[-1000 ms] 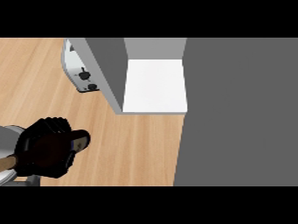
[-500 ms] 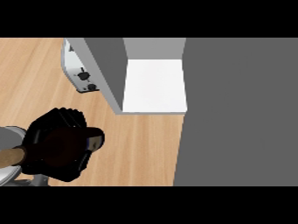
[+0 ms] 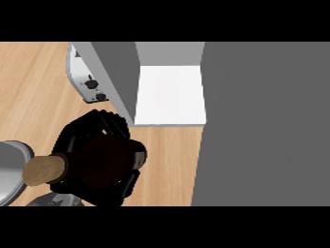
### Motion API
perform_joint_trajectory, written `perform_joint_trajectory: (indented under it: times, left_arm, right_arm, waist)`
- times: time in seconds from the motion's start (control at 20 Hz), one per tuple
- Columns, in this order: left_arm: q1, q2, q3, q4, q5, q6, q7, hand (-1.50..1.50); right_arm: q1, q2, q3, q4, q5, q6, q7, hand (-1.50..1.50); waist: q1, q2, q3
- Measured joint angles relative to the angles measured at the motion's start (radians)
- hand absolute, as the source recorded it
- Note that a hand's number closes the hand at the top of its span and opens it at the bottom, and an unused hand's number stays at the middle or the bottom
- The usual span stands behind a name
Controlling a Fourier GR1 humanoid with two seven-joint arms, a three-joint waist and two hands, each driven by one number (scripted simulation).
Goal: Pick up the wine, place it into the cabinet and close the cabinet
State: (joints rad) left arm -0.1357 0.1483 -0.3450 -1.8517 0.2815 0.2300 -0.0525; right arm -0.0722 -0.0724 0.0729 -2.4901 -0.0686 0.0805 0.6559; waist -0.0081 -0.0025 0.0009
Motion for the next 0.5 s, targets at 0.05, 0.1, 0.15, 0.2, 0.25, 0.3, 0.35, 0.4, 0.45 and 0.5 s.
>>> perform_joint_trajectory:
  times: [0.05, 0.1, 0.15, 0.2, 0.25, 0.3, 0.35, 0.4, 0.45, 0.5]
  left_arm:
    - [-0.004, -0.018, -0.015, 0.0, -0.013, 0.009, 0.005, 1.5]
    - [-0.013, -0.036, -0.029, -0.004, -0.025, 0.023, 0.021, 1.5]
    - [-0.034, -0.054, -0.038, -0.004, -0.039, 0.04, 0.041, 1.5]
    - [-0.057, -0.07, -0.048, -0.011, -0.056, 0.062, 0.069, 1.5]
    - [-0.078, -0.086, -0.063, -0.003, -0.069, 0.087, 0.079, 1.5]
    - [-0.113, -0.1, -0.069, 0.013, -0.073, 0.111, 0.098, 1.5]
    - [-0.14, -0.11, -0.058, 0.022, -0.076, 0.118, 0.118, 1.5]
    - [-0.155, -0.118, -0.079, 0.033, -0.09, 0.144, 0.122, 1.5]
    - [-0.183, -0.124, -0.091, 0.037, -0.101, 0.172, 0.138, 1.5]
    - [-0.212, -0.129, -0.101, 0.066, -0.108, 0.195, 0.133, 1.5]
  right_arm:
    - [-0.002, 0.002, -0.007, 0.011, -0.003, 0.005, -0.014, -1.5]
    - [0.008, 0.003, -0.009, 0.011, -0.005, 0.01, -0.023, -1.5]
    - [0.011, 0.004, -0.011, 0.009, -0.006, 0.011, -0.021, -1.5]
    - [0.002, 0.002, -0.013, 0.007, -0.009, 0.01, -0.01, -1.5]
    - [0.016, 0.01, -0.002, 0.005, -0.008, 0.011, -0.02, -1.5]
    - [0.02, 0.013, 0.006, 0.004, -0.007, 0.01, -0.02, -1.5]
    - [0.01, 0.007, 0.0, 0.003, -0.009, 0.012, -0.011, -1.5]
    - [0.006, 0.015, 0.014, 0.003, -0.006, 0.005, -0.009, -1.5]
    - [0.001, 0.011, 0.005, 0.005, -0.007, 0.007, -0.003, -1.5]
    - [-0.001, 0.01, -0.001, 0.004, -0.008, 0.008, -0.002, -1.5]
  waist:
    - [0.001, 0.0, 0.0]
    - [0.001, 0.001, 0.0]
    - [0.001, 0.001, 0.0]
    - [0.001, 0.0, 0.0]
    - [0.0, 0.0, 0.0]
    - [-0.002, 0.0, 0.0]
    - [-0.001, 0.001, 0.0]
    - [-0.001, 0.001, 0.0]
    - [-0.001, 0.001, 0.0]
    - [-0.002, 0.001, 0.0]
